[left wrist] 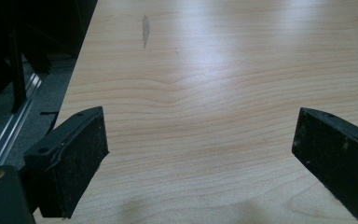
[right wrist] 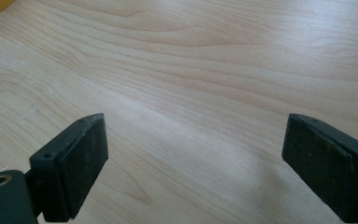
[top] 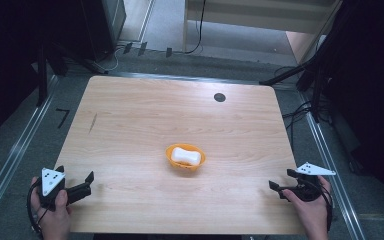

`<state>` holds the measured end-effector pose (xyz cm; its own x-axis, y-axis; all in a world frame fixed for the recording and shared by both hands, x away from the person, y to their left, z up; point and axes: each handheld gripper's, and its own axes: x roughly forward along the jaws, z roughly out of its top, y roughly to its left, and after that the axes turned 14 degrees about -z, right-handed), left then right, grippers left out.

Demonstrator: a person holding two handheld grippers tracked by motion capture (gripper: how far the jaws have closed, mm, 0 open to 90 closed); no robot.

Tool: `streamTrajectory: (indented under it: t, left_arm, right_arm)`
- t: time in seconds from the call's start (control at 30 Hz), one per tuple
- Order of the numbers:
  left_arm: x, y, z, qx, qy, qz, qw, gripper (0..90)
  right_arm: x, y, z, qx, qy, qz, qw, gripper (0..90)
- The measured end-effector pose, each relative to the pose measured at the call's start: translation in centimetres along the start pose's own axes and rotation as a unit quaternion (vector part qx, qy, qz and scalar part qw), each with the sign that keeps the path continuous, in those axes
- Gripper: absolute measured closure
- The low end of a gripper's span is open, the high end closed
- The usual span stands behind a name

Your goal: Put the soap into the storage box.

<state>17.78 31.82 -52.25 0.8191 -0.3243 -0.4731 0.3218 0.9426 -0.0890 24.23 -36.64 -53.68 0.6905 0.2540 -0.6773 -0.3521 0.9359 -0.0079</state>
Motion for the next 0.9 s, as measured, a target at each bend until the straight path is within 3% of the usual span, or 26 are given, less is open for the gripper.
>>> streamTrajectory:
  t: [0.57, 0.7, 0.83, 0.9]
  left_arm:
    - [0.0, -0.1, 0.0, 0.000, -0.003, 0.003, 1.0000, 3.7]
    - [0.0, -0.1, 0.0, 0.002, -0.001, 0.001, 1.0000, 3.7]
    - [0.1, -0.1, 0.0, 0.005, -0.001, 0.008, 1.0000, 3.7]
    - [0.1, -0.1, 0.0, 0.004, -0.004, 0.009, 0.9999, 3.7]
  right_arm:
    - [-0.8, -1.1, -2.7, 0.031, -0.020, -0.007, 0.9993, 7.3]
    - [-1.0, -1.1, -3.2, 0.035, -0.045, -0.015, 0.9983, 7.1]
    - [-1.2, -1.2, -3.3, 0.066, -0.077, -0.035, 0.9942, 7.7]
    - [-1.2, -1.0, -3.1, 0.071, -0.087, -0.046, 0.9927, 7.7]
